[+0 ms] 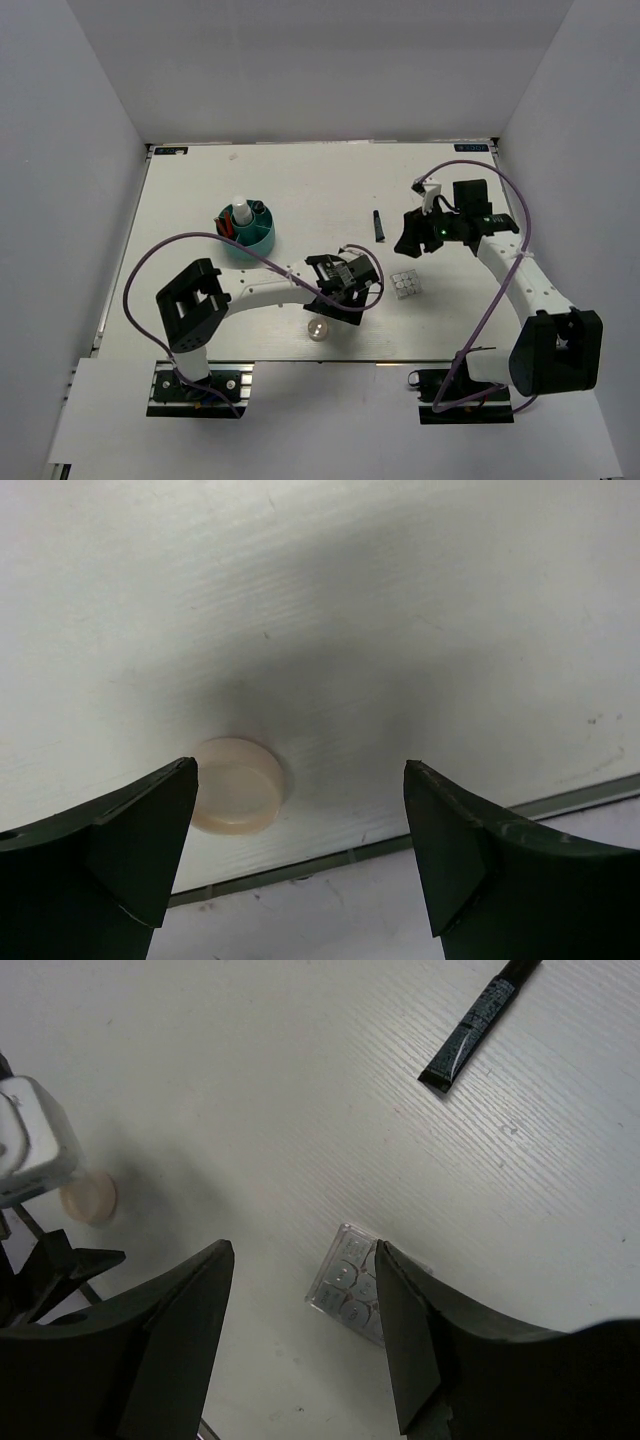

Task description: Organize the makeup

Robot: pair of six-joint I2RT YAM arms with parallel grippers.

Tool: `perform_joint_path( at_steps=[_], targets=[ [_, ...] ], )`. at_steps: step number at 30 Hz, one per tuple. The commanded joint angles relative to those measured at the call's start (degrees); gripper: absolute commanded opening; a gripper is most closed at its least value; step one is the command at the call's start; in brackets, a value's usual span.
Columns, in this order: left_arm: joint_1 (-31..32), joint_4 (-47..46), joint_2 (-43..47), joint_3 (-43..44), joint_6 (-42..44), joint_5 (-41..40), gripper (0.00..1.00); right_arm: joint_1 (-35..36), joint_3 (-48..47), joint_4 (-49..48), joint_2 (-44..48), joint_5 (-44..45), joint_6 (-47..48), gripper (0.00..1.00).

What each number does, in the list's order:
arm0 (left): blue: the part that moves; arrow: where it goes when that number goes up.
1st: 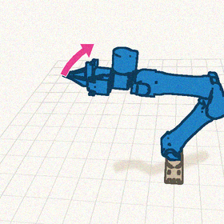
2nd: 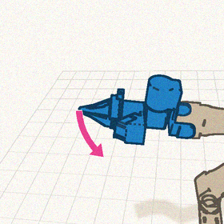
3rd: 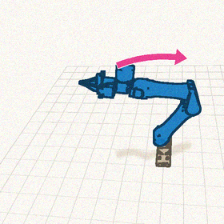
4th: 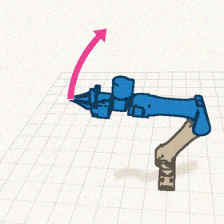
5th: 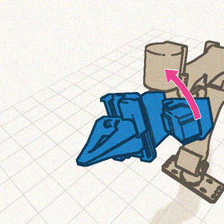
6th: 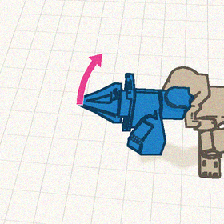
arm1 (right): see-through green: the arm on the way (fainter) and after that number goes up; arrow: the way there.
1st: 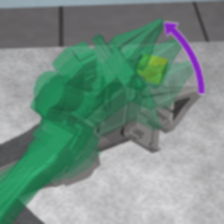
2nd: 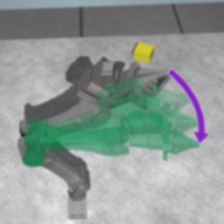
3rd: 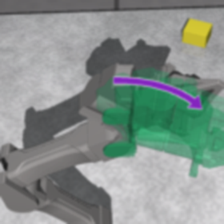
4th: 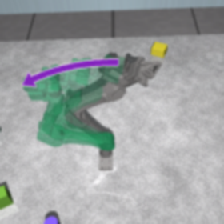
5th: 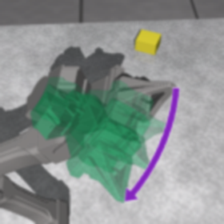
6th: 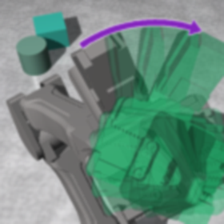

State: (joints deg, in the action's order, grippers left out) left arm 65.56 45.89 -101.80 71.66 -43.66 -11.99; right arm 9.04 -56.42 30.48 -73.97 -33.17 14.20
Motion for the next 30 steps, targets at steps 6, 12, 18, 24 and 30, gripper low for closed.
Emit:
perform_joint_path(
  at_steps=[6, 12, 18, 24, 30],
  targets=[
    [0.01, 3.59, 4.06, 2.61, -3.89, -7.79, 0.93, -0.69, 1.41, -2.43, -0.02, 3.98, -0.13, 0.66],
    [-0.52, 0.08, 10.63, 0.07, -7.57, -8.4, 0.93, 0.01, -11.05, -1.04, -16.16, 7.41, -0.66, 0.63],
    [0.01, -1.68, 23.19, -5.81, -11.61, -10.94, 0.88, 1.24, -26.61, 0.37, -30.76, 10.05, -2.77, 0.6],
    [0.01, 0.95, 35.24, -11.09, -17.51, -14.11, 0.86, 4.32, -35.77, -0.94, -40.1, 16.19, -4.17, 0.55],
    [0.01, 6.23, 35.8, -10.75, -20.06, -15.35, 0.86, 7.04, -41.65, -3.4, -45.99, 21.82, -6.02, 0.54]
  ],
)
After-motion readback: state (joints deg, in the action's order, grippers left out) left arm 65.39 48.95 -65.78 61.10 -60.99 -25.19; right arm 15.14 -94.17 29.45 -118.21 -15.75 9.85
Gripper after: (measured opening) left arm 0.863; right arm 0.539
